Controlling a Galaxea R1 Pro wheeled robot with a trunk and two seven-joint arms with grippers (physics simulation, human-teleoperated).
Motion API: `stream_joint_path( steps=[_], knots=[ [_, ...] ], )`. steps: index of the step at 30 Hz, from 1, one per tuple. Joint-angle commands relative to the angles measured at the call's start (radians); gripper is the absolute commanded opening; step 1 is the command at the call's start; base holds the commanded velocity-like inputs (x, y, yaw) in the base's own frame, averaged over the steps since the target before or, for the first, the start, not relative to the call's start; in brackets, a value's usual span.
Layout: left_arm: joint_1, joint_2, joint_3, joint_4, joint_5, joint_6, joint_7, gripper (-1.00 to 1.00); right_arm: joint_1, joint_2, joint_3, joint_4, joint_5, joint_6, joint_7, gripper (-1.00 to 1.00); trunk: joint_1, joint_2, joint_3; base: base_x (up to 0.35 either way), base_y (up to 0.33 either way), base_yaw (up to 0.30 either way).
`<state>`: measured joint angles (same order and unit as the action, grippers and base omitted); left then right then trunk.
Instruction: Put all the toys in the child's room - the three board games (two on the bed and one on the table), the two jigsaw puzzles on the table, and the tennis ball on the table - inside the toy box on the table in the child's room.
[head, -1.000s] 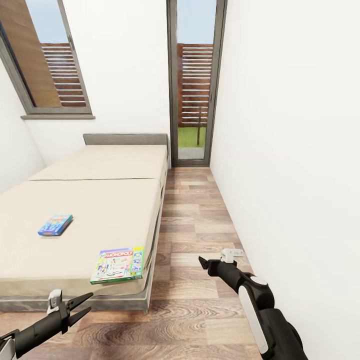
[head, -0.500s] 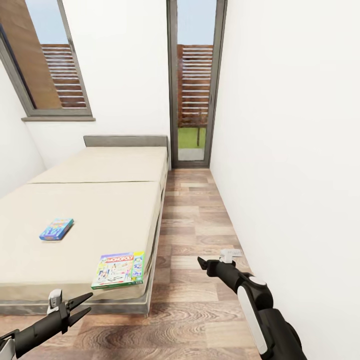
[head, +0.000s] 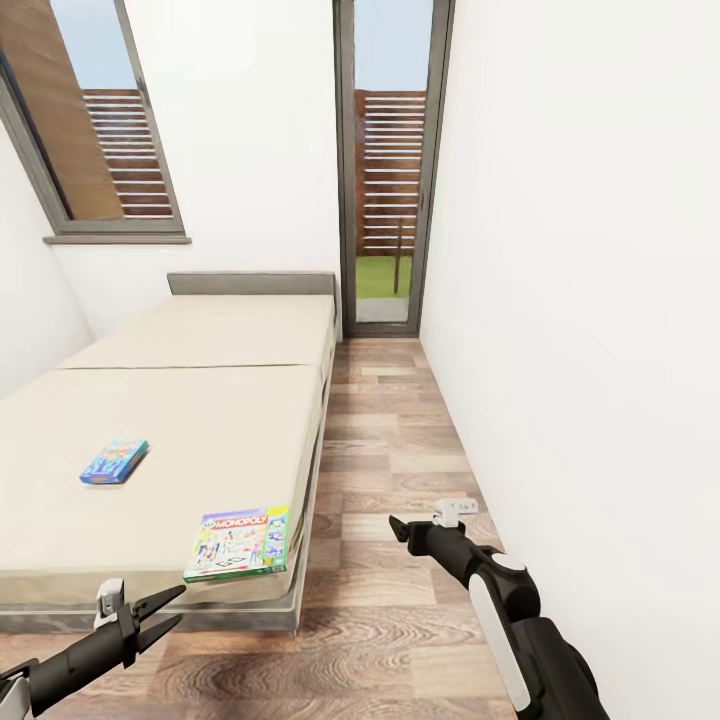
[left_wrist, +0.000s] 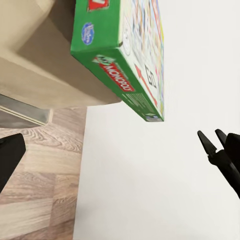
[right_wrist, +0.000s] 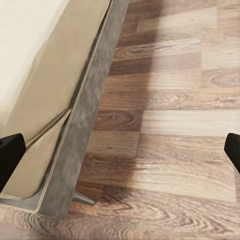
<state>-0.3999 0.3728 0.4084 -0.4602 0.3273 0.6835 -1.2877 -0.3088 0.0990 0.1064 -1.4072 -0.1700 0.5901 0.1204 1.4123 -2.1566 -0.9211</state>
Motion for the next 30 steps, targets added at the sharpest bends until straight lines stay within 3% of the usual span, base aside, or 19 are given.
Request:
stream_joint_path(
  steps=[1, 30],
  knots=[
    [-0.001, 0.000, 0.001, 0.000, 0.001, 0.010, -0.002, 1.00, 0.000, 0.000, -0.001, -0.001, -0.003, 0.005, 0.001, 1.00, 0.000, 0.000, -0.001, 0.000, 0.000, 0.000],
    [-0.001, 0.000, 0.001, 0.000, 0.001, 0.008, -0.002, 1.00, 0.000, 0.000, 0.001, 0.001, -0.003, 0.004, 0.002, 1.00, 0.000, 0.000, -0.001, 0.051, 0.000, 0.000]
  ],
)
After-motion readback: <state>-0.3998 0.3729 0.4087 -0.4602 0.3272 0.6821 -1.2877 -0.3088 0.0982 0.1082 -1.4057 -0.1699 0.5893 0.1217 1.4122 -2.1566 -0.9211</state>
